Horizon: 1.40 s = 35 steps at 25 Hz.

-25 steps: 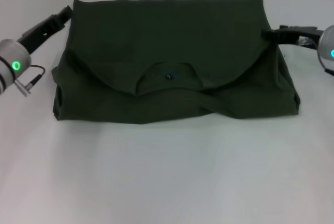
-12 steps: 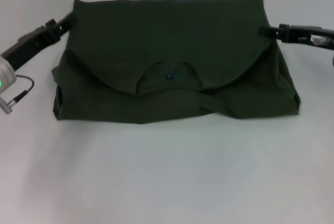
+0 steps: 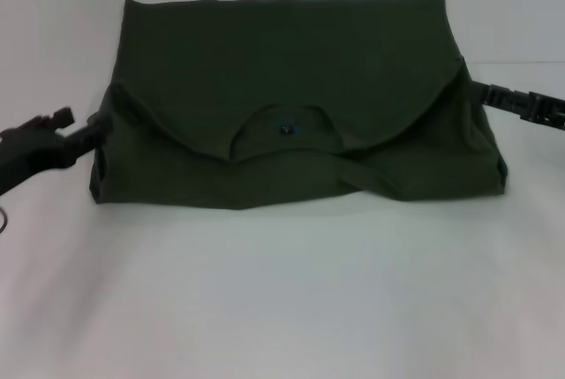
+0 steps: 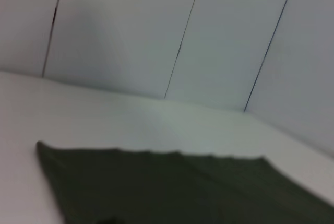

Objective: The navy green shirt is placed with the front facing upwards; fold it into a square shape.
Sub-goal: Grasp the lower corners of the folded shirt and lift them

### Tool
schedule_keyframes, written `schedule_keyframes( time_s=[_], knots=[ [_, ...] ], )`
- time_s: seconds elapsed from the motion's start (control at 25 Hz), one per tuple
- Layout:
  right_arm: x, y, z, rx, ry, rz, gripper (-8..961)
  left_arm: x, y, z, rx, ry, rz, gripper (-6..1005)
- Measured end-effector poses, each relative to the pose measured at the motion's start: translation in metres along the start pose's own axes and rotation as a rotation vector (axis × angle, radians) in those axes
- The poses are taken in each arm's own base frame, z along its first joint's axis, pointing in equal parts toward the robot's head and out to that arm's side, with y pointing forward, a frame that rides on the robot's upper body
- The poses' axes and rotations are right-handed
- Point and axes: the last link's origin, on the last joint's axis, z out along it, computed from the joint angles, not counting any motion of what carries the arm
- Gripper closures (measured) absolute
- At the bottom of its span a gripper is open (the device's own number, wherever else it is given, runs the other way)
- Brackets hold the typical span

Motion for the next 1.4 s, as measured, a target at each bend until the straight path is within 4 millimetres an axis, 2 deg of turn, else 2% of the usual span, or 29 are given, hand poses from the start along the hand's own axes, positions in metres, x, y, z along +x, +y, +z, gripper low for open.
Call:
schedule_keyframes(
  time_s=[0.36,0.56,0.72,1.16,1.4],
  knots=[
    [0.013,-0.002,-0.006,0.002,0.001,0.058,237,-0.032,-0.005,-0.005,0.041,-0.182,0.189,258],
    [0.015,-0.001,-0.005,-0.001,0.001,0.065,237,-0.039,-0.004,-0.006,0.030,-0.224,0.231,261],
    [0.015,-0.001,-0.004,0.002,-0.002,0.068,238,-0.042,-0.002,-0.002,0.022,-0.248,0.271,269],
    [0.020,-0.004,-0.006,0.018,-0.010,0.089,238,-0.044,0.007,0.028,0.029,-0.315,0.360,308],
    [0.021,-0.005,-0.006,0.027,-0.015,0.092,237,-0.041,0.009,0.031,0.018,-0.316,0.371,329]
  ],
)
